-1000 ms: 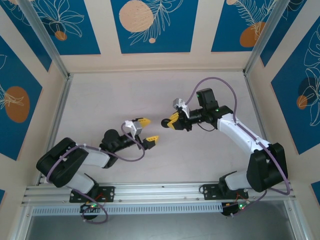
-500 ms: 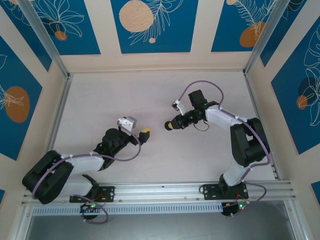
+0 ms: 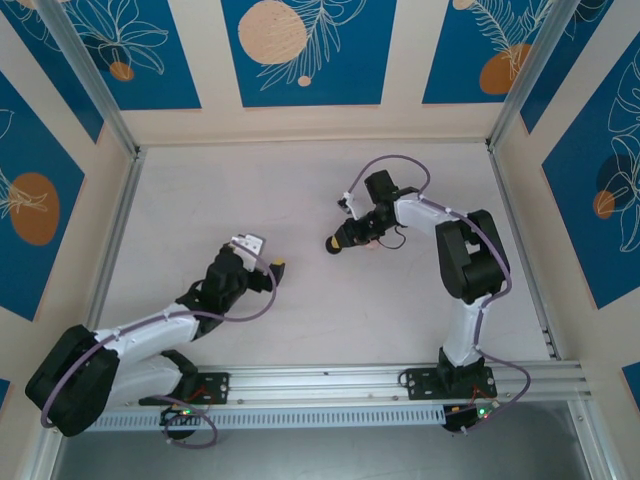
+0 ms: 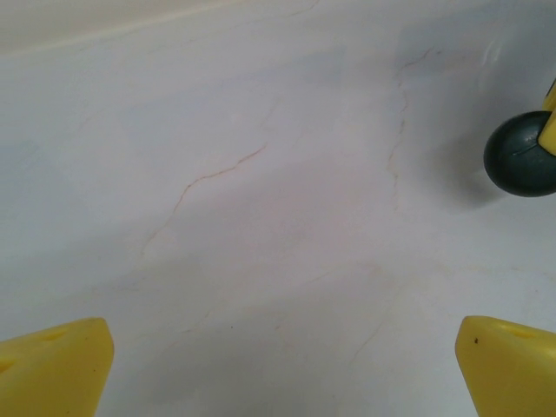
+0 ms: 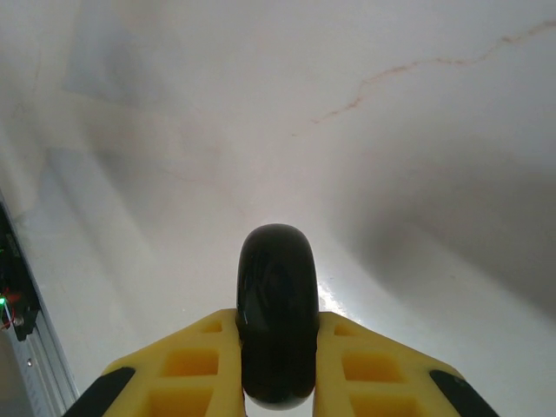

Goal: Insert wireless bluetooth earbuds into charging case

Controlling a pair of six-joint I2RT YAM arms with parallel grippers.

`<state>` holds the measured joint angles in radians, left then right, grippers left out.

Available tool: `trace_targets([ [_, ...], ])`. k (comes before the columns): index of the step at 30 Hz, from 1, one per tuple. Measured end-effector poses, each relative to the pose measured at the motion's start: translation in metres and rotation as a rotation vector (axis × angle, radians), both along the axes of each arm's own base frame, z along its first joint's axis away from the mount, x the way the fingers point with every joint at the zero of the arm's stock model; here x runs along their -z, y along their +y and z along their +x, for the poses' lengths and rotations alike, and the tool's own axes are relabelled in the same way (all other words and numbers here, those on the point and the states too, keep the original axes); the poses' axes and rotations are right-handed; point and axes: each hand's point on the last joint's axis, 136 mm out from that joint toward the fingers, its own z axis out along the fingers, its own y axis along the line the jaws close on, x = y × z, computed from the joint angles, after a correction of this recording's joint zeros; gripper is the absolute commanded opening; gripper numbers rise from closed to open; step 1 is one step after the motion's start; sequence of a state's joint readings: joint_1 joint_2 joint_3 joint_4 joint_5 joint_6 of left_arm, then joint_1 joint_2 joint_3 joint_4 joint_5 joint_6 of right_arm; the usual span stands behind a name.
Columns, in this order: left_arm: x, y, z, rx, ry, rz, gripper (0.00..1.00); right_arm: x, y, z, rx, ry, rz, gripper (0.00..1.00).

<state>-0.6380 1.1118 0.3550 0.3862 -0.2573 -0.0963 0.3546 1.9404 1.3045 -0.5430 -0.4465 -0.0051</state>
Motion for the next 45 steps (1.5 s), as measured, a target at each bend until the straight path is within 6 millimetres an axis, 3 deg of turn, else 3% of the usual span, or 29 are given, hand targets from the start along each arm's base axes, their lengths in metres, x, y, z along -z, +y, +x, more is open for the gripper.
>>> trace_targets([
  [7,-0.003,0.006,0.006,-0.043,0.046,0.026,1.00,0.015,-0.001,0.011,0.043,0.077,-0.044,0.13],
  [22,0.008,0.027,0.008,-0.123,0.143,0.035,1.00,0.025,-0.017,0.021,0.131,0.132,-0.174,0.39],
  [31,0.007,0.047,0.016,-0.188,0.165,0.035,1.00,0.014,-0.027,0.036,0.158,0.074,-0.243,0.49],
  [34,0.004,0.059,0.021,-0.230,0.162,0.032,1.00,0.000,-0.032,0.039,0.171,0.006,-0.244,0.54],
  [36,0.002,0.067,0.025,-0.261,0.153,0.036,1.00,-0.015,-0.039,0.038,0.191,-0.069,-0.226,0.59],
  [37,0.000,0.071,0.026,-0.276,0.145,0.041,1.00,-0.025,-0.046,0.036,0.210,-0.117,-0.214,1.00],
  [41,-0.015,0.091,0.032,-0.345,0.075,0.073,1.00,-0.057,-0.086,0.037,0.330,-0.311,-0.179,0.99],
  [45,-0.028,0.123,0.040,-0.447,0.009,0.084,1.00,-0.054,-0.130,0.036,0.459,-0.438,-0.195,0.99],
])
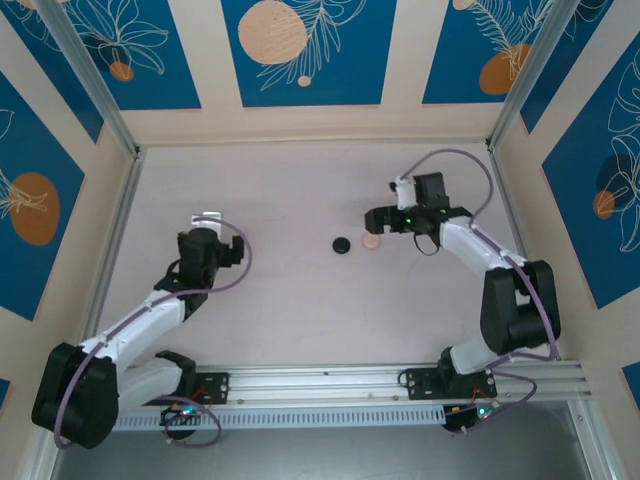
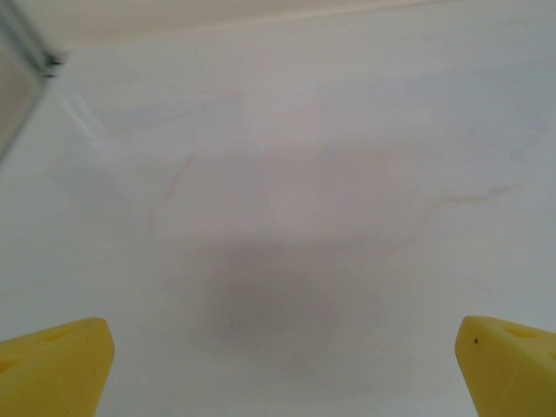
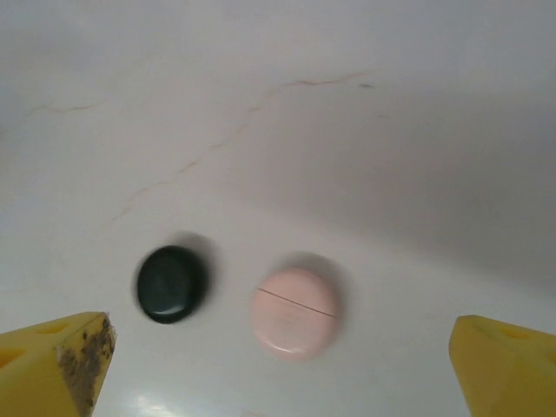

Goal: Insert wireless bluetooth earbuds into charging case

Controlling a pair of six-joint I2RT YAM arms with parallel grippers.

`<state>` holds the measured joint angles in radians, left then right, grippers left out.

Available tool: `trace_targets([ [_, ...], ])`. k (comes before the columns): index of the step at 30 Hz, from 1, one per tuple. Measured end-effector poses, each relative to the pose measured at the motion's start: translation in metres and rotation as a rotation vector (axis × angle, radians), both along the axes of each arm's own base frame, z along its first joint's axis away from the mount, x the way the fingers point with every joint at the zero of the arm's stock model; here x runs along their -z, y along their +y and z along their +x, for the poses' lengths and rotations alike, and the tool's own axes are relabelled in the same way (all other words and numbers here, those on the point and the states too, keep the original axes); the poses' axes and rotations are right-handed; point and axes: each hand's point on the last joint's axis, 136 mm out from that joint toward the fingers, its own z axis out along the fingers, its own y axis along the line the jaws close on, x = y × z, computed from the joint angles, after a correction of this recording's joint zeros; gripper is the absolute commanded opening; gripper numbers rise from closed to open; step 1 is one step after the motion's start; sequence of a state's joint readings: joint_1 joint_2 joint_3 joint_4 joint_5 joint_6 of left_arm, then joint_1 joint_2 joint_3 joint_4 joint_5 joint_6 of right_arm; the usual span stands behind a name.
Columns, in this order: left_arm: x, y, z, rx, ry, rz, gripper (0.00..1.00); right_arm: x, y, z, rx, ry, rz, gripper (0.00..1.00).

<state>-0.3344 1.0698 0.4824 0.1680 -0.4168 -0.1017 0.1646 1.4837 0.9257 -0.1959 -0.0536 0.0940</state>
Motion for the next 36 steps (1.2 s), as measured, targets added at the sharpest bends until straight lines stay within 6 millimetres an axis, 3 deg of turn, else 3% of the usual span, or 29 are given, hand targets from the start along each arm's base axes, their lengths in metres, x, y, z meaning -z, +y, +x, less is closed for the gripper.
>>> trace_targets([
  [3,0.002,0.020,0.003,-0.055,-0.043,0.027,1.00,0.015,-0.027,-0.008,0.073,-0.054,-0.019,0.99],
  [8,0.046,0.042,-0.003,-0.104,0.014,0.063,1.00,0.039,-0.052,-0.018,0.139,-0.149,-0.046,0.99],
  [10,0.053,0.043,-0.004,-0.095,-0.013,0.059,1.00,0.046,-0.056,-0.021,0.145,-0.185,-0.051,0.99],
  [13,0.062,0.040,-0.002,-0.063,-0.102,0.062,1.00,0.044,-0.056,-0.017,0.131,-0.260,-0.059,0.99],
  [17,0.100,0.037,0.012,-0.025,-0.019,0.107,1.00,0.035,-0.059,-0.007,0.138,-0.377,-0.048,0.99],
  [18,0.097,0.037,0.019,-0.026,-0.018,0.100,1.00,0.035,-0.061,-0.006,0.144,-0.407,-0.041,0.99],
  [21,0.066,0.050,0.047,-0.064,-0.110,0.048,1.00,0.050,-0.067,-0.009,0.150,-0.390,-0.025,0.99],
  [23,0.052,0.056,0.054,-0.079,-0.154,0.029,1.00,0.051,-0.071,-0.007,0.156,-0.389,-0.008,0.99],
  [28,0.054,0.052,0.053,-0.054,-0.151,0.009,1.00,0.038,-0.074,0.000,0.154,-0.424,0.028,0.99],
  [36,0.060,0.044,0.052,-0.009,-0.125,-0.006,1.00,0.037,-0.072,0.000,0.145,-0.423,0.043,0.99],
])
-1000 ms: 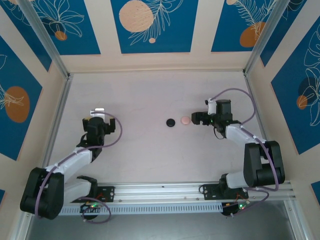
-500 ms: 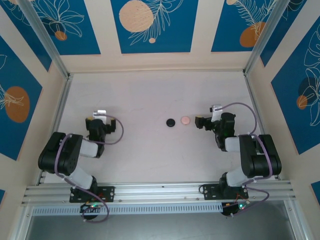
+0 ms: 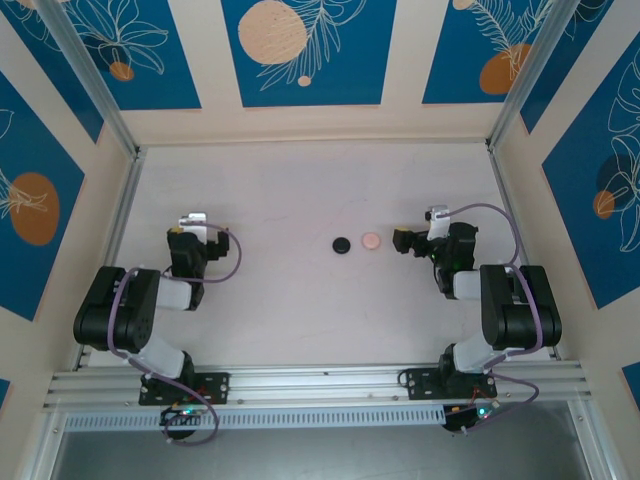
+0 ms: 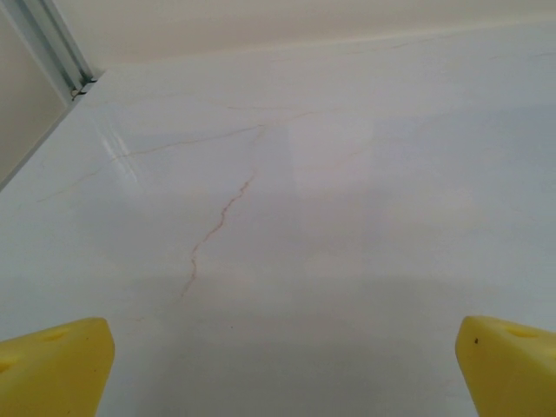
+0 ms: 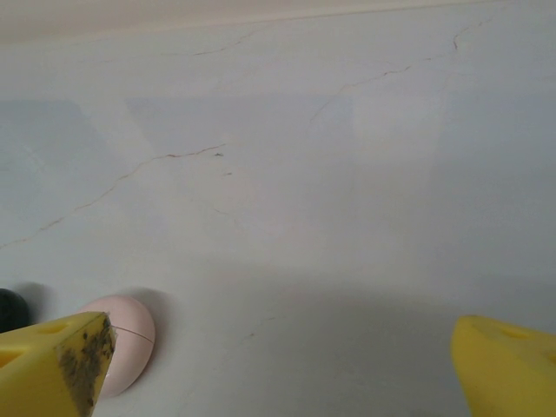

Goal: Insert wireless bluetooth earbuds into charging case

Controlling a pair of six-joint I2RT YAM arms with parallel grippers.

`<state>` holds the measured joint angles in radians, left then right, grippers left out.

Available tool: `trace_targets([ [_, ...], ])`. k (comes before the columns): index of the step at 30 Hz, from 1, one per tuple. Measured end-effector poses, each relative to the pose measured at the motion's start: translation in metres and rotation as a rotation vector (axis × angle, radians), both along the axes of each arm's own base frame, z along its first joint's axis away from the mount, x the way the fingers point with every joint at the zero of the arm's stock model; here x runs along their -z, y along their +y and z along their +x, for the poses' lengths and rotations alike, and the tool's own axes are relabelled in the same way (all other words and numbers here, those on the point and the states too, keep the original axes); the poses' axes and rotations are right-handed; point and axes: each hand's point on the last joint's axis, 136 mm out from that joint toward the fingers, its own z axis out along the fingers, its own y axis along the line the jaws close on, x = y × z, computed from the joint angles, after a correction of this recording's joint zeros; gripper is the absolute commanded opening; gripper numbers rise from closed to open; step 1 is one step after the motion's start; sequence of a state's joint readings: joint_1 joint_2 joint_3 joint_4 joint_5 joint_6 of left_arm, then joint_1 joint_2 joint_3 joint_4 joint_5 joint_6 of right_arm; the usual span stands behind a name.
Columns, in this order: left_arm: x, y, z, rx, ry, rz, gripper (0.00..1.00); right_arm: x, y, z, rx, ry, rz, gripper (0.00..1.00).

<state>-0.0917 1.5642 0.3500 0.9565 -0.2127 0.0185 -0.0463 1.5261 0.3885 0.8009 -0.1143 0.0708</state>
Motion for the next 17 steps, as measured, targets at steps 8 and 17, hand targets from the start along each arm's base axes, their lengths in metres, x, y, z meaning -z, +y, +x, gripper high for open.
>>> trace_targets([
  [8,0.0002,-0.0025,0.0003,0.014,0.001,-0.004,1.00,-0.0002,0.0001,0.0000,-0.001,0.000,0.002,0.99],
  [17,0.0013,-0.0039,0.0003,0.022,0.006,-0.007,1.00,-0.0002,0.0001,0.0000,-0.001,0.000,0.002,0.99],
])
